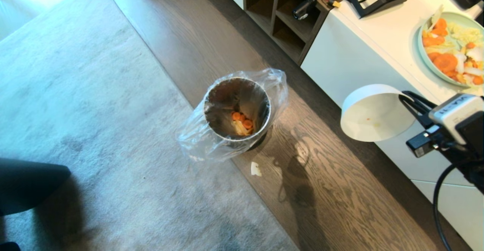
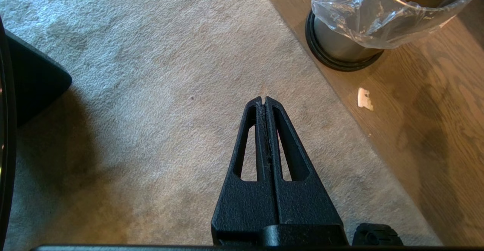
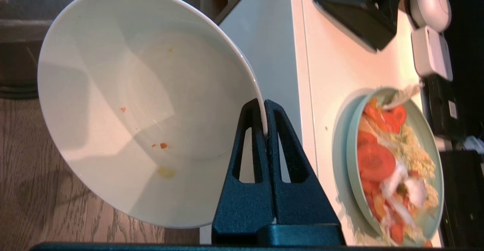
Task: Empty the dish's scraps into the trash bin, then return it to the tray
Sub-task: Put the bowl back to the table
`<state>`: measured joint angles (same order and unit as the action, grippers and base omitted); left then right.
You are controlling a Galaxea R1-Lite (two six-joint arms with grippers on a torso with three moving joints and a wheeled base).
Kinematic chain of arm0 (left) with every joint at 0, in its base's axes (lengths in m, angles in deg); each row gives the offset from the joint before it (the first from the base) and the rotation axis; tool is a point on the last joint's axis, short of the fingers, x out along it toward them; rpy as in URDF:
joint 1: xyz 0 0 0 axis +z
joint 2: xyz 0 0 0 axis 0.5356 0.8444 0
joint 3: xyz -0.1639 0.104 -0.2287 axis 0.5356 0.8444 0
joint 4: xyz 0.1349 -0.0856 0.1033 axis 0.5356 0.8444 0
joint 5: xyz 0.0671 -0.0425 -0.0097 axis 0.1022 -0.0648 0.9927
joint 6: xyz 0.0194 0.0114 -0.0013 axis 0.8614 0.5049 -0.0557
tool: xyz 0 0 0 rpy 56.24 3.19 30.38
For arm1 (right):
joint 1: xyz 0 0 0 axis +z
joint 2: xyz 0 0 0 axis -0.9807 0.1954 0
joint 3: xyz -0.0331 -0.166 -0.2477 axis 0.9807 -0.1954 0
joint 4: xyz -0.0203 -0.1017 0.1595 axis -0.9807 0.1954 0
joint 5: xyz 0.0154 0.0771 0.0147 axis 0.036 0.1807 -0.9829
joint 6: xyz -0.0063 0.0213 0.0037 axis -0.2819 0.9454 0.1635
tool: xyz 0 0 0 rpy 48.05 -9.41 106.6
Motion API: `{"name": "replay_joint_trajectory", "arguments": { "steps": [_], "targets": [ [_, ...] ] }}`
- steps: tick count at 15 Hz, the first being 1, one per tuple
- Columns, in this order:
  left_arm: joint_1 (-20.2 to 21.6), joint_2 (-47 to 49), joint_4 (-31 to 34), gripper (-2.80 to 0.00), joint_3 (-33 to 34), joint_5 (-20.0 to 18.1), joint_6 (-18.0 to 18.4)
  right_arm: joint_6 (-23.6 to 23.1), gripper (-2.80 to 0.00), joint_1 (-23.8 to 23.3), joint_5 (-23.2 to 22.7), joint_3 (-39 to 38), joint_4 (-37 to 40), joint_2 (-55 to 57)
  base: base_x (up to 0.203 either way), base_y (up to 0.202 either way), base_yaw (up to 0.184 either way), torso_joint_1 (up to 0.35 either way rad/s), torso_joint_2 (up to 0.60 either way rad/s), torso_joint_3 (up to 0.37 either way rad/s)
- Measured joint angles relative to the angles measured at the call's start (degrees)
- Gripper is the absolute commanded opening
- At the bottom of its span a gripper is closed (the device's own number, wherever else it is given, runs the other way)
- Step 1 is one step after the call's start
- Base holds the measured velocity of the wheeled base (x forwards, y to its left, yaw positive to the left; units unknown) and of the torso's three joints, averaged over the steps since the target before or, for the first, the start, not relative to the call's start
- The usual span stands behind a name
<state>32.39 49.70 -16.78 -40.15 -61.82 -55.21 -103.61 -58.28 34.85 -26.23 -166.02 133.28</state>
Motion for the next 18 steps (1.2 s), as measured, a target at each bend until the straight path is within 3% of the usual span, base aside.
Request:
{"name": "replay_joint_trajectory", "arguments": {
  "steps": [4, 9, 11, 14, 18],
  "targets": [
    [0.0, 0.0, 0.0, -2.80, 0.0, 0.0, 0.0, 3.8, -2.80, -7.9, 0.1, -5.2, 6.6, -7.7, 0.000, 0.000, 0.000, 0.000, 0.00, 0.000],
    [0.0, 0.0, 0.0, -2.80, 0.0, 0.0, 0.0, 8.3, -2.80, -15.7, 3.1, -7.5, 27.2, -25.6, 0.000, 0.000, 0.000, 0.000, 0.00, 0.000],
    [0.0, 0.0, 0.0, -2.80, 0.0, 0.0, 0.0, 12.0, -2.80, -17.9, 4.0, -9.8, 33.3, -30.4, 0.000, 0.000, 0.000, 0.000, 0.00, 0.000],
    [0.0, 0.0, 0.0, -2.80, 0.0, 0.0, 0.0, 18.6, -2.80, -19.4, 3.9, -14.8, 34.3, -33.9, 0.000, 0.000, 0.000, 0.000, 0.00, 0.000],
    [0.0, 0.0, 0.0, -2.80, 0.0, 0.0, 0.0, 28.7, -2.80, -22.6, -1.5, -17.5, 41.0, -38.1, 0.000, 0.000, 0.000, 0.000, 0.00, 0.000]
  ]
}}
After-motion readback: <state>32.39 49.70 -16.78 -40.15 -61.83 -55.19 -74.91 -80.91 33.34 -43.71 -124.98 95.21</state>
